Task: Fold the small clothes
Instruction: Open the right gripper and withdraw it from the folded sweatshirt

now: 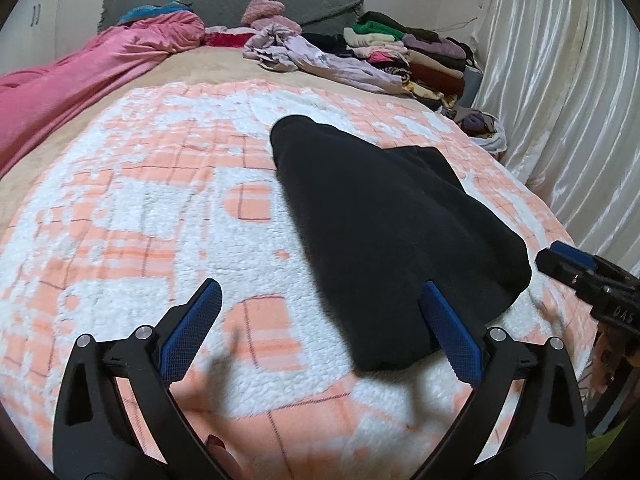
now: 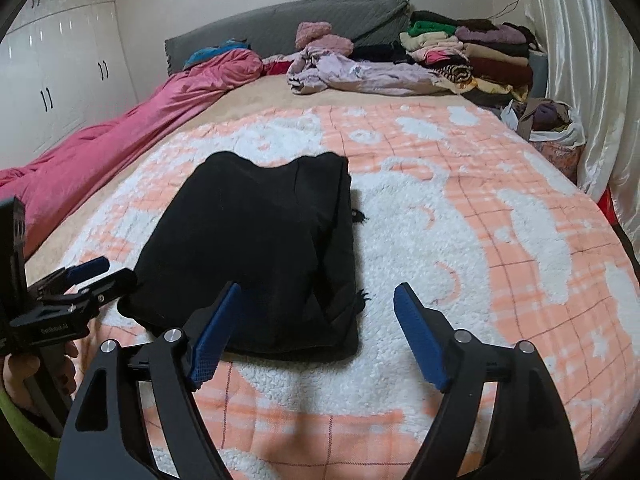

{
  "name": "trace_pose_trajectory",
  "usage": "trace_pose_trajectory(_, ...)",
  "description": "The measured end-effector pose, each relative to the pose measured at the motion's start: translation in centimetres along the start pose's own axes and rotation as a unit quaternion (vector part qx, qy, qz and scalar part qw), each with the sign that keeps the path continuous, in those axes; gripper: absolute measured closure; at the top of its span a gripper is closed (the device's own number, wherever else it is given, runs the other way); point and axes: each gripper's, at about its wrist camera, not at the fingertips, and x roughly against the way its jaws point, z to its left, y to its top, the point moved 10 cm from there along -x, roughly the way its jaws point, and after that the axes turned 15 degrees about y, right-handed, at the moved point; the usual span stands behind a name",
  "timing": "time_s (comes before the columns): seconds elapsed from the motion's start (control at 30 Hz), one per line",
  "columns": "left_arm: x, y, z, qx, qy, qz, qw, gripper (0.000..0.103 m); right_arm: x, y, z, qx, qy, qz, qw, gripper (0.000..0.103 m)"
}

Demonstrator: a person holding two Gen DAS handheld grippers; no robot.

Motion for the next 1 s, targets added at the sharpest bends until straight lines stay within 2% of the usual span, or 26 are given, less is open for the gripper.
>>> trace_pose_trajectory(0.13, 1.3, -0.3, 0.5, 0.000, 0.010, -0.011, 0.9999, 0.010, 1.1, 0.1, 0.4, 0.008, -0.001, -0.014, 1.000, 0.025)
trace_pose_trajectory(0.2, 2.0, -0.3, 0.8, 0.001, 0.016, -0.017, 0.9997, 0.010, 1.7, 0.1, 0.5, 0.009, -0.004, -0.022, 1.000, 0.006)
trace_pose_trajectory(0.27, 2.8, -0.4, 1.0, 0.003, 0.018, -0.021, 0.9996, 0.010, 2.5, 0.2, 0.8, 0.015, -0.010, -0.038, 0.999, 0.006)
trace_pose_trajectory(0.63, 5.4, -2.0, 1.2, 0.006, 0.033, -0.026, 0.9991, 0.010, 4.7, -1.0, 1.8, 0.035, -0.012, -0.060, 0.998, 0.005)
trace_pose_trajectory(1.0, 5.4, -5.4, -0.1, -0.015, 0.037, 0.004, 0.9992, 0.010, 3.5, -4.8, 2.1, 0.009, 0.004, -0.018, 1.000, 0.005)
